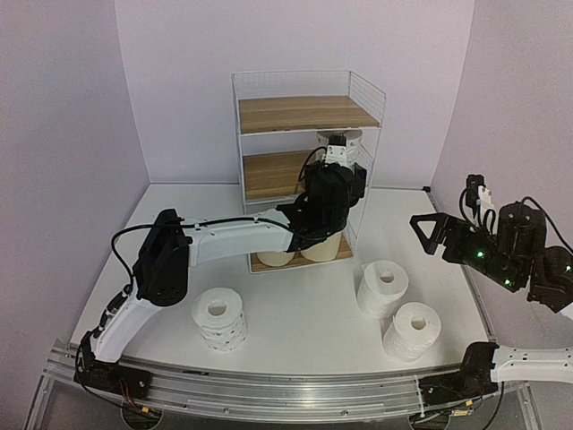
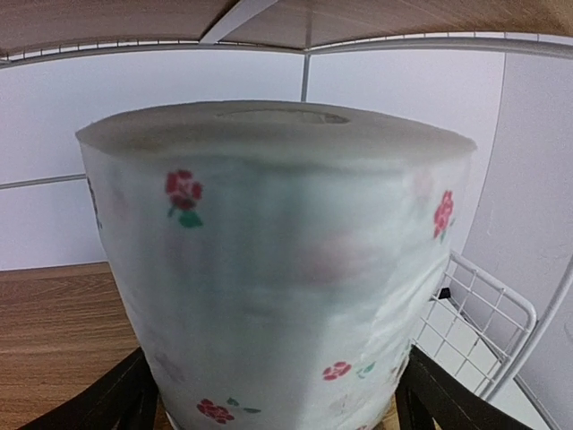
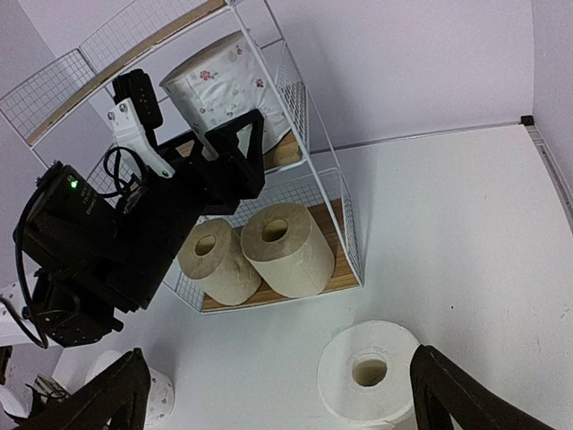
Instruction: Place and organize the paper towels onto the shelf
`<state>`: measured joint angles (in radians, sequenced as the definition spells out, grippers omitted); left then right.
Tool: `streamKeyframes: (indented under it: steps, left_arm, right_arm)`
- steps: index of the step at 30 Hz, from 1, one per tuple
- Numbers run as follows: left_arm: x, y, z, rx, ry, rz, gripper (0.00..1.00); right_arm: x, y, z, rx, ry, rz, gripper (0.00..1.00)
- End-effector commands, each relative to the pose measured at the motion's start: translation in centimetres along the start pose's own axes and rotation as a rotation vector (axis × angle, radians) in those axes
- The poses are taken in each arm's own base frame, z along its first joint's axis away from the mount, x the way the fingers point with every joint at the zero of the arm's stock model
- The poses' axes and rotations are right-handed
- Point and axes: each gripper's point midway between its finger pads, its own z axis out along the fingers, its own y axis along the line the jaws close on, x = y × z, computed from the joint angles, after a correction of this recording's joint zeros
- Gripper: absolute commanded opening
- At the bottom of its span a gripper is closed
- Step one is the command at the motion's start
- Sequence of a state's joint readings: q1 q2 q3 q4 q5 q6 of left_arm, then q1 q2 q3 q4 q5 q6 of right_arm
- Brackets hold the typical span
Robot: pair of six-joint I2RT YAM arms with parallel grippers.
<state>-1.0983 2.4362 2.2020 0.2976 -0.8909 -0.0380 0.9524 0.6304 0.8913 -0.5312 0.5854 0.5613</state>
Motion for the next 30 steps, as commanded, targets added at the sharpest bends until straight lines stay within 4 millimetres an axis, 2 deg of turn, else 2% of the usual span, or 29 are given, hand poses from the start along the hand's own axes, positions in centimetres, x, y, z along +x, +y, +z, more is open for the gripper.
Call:
streamKeyframes:
  steps: [1, 6, 17, 21, 23, 24, 25, 26, 27, 30]
  left_arm:
    - [-4.3, -1.1, -2.2, 0.086, -0.007, -0.054, 0.93]
    - [-4.9, -1.5, -3.9, 0.128, 0.021, -0.052, 0.99]
    - [-4.7, -1.3, -8.4, 0.274, 0.189, -0.099, 1.0]
    - [-3.2, -1.4, -11.3, 0.379, 0.312, -0.079, 1.0]
    - [-1.4, -1.5, -13.2, 0.46, 0.413, -0.049, 1.0]
    - [-1.2, -1.6, -14.5, 0.514, 0.457, -0.051, 1.0]
    - [0.3, -1.3, -15.7, 0.546, 0.518, -0.038, 1.0]
    - [0.5, -0.8, -17.1, 0.584, 0.56, -0.041, 0.99]
    - [2.1, -0.2, -18.4, 0.613, 0.621, -0.039, 1.0]
    - [4.0, 2.2, -21.8, 0.65, 0.741, -0.065, 1.0]
  right_arm:
    - [-1.2, 0.0, -0.7, -0.01, -0.051, 0.034, 0.98]
    - [-1.0, 0.1, -0.3, -0.005, -0.039, 0.028, 0.98]
    - [-0.1, 0.6, 0.5, -0.011, 0.002, 0.013, 0.98]
    - [0.4, 1.1, 1.0, -0.02, 0.028, -0.002, 0.98]
    - [0.7, 1.5, 1.2, -0.036, 0.048, -0.013, 0.98]
    - [0.9, 1.6, 1.3, -0.041, 0.058, -0.016, 0.98]
    - [1.3, 1.7, 1.5, -0.042, 0.069, -0.02, 0.98]
    - [1.5, 1.7, 1.7, -0.041, 0.078, -0.021, 0.98]
    - [2.0, 1.8, 1.9, -0.04, 0.093, -0.027, 0.98]
    - [3.5, 2.2, 2.8, -0.051, 0.153, -0.062, 0.98]
